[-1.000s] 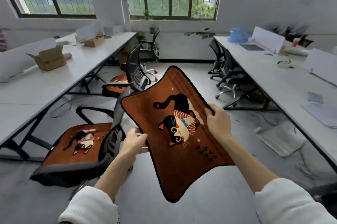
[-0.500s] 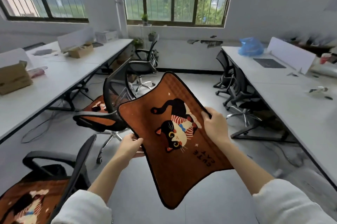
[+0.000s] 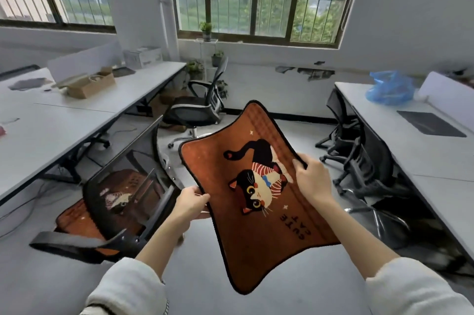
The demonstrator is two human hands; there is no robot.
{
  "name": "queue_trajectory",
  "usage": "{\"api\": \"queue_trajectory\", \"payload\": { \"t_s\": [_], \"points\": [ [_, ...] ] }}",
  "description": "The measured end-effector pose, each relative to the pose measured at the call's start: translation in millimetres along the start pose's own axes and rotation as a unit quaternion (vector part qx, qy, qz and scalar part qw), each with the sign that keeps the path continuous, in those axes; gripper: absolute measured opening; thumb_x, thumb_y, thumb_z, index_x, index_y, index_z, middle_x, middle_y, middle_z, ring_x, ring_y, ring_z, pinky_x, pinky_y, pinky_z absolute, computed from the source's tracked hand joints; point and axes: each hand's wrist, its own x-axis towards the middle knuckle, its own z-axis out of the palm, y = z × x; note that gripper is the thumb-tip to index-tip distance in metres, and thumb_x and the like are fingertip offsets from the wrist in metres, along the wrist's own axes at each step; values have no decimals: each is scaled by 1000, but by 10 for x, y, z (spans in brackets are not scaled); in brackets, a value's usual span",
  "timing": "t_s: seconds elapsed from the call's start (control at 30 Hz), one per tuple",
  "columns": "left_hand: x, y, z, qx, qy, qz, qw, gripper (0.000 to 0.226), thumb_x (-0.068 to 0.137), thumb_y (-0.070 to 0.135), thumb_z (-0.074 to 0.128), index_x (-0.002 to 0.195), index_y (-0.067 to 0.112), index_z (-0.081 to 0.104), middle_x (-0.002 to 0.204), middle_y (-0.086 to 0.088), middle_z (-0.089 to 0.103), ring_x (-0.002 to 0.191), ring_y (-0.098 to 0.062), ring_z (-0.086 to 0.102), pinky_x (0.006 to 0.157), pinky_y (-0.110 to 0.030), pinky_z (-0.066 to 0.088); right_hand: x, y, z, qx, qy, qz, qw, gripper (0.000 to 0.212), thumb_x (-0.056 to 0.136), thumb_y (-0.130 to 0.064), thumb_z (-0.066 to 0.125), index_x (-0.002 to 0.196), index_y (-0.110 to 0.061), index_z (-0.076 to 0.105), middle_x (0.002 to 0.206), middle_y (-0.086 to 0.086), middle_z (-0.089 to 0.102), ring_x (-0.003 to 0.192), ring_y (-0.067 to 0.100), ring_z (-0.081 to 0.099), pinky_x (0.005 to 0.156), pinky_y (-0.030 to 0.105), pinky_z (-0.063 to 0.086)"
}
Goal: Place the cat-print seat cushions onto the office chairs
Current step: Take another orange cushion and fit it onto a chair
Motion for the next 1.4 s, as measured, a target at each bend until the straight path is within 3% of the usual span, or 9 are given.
{"api": "queue_trajectory", "payload": {
  "t_s": [0.23, 0.67, 0.83, 0.93, 1.03, 1.1, 1.2, 1.27, 1.4],
  "points": [
    [1898, 539, 338, -29, 38, -50, 998, 15, 92, 2, 46, 87, 5, 60, 79, -11, 69, 73, -26, 67, 67, -34, 56, 2113, 103, 755, 2, -43, -49, 998, 29, 99, -21, 44, 119, -17, 64, 105, 3, 70, 78, 12, 55, 56, 15, 37],
    [4823, 1489, -324, -93, 185, -156, 966, 16, 92, 14, 50, 100, 1, 56, 101, -15, 66, 85, -26, 64, 68, -31, 52, 5398, -892, 2758, 14, -147, -150, 978, 29, 95, -22, 50, 121, -21, 64, 116, 3, 69, 110, 24, 61, 89, 30, 45],
    [6136, 1939, -892, 59, 317, -24, 946, 77, 91, 15, 56, 149, 5, 5, 154, -19, 16, 142, -32, 20, 113, -42, 25, 6487, -1456, 3773, -7, -203, -204, 958, 28, 93, -26, 56, 119, -21, 66, 116, 4, 69, 112, 25, 60, 91, 31, 45],
    [6786, 2458, -1166, 237, 405, 147, 870, 79, 88, 6, 57, 150, 15, 9, 158, -12, 0, 146, -28, -1, 118, -42, 12, 7130, -1789, 4347, -23, -280, -258, 924, 25, 92, -26, 57, 114, -24, 68, 114, -1, 70, 109, 21, 62, 92, 33, 48],
    [7462, 2752, -1440, 467, 396, 220, 759, 71, 83, 9, 57, 147, 18, 27, 154, -16, 18, 145, -35, 6, 114, -52, 0, 7652, -2130, 4813, -65, -349, -324, 877, 25, 93, -27, 56, 115, -26, 68, 116, -2, 69, 108, 20, 62, 95, 36, 48],
    [7866, 2848, -1628, 536, 386, 224, 717, 52, 83, 11, 60, 133, 16, 49, 132, -12, 54, 131, -32, 41, 112, -56, 10, 7945, -2322, 5063, -82, -361, -366, 854, 25, 94, -26, 54, 115, -26, 68, 115, -2, 70, 107, 21, 63, 93, 37, 49],
    [8399, 2956, -1845, 488, 375, 182, 767, 20, 91, 13, 56, 110, 18, 62, 92, -5, 70, 82, -29, 67, 78, -40, 51, 8467, -2563, 5479, -93, -337, -410, 842, 26, 95, -29, 52, 116, -26, 67, 114, -2, 70, 107, 22, 62, 91, 36, 49],
    [8775, 3062, -1984, 459, 396, 184, 774, 14, 92, 18, 56, 103, 17, 65, 85, -5, 70, 68, -31, 66, 55, -31, 47, 8849, -2718, 5780, -113, -318, -428, 838, 26, 94, -36, 52, 113, -26, 67, 109, 0, 71, 102, 24, 63, 84, 35, 49],
    [9587, 3343, -2292, 431, 439, 188, 766, 18, 94, 19, 54, 106, 15, 67, 84, -9, 71, 66, -36, 65, 55, -32, 45, 9721, -2869, 6373, -105, -317, -389, 859, 29, 88, -46, 58, 101, -22, 70, 95, 3, 72, 87, 24, 64, 69, 32, 48]
  ]
}}
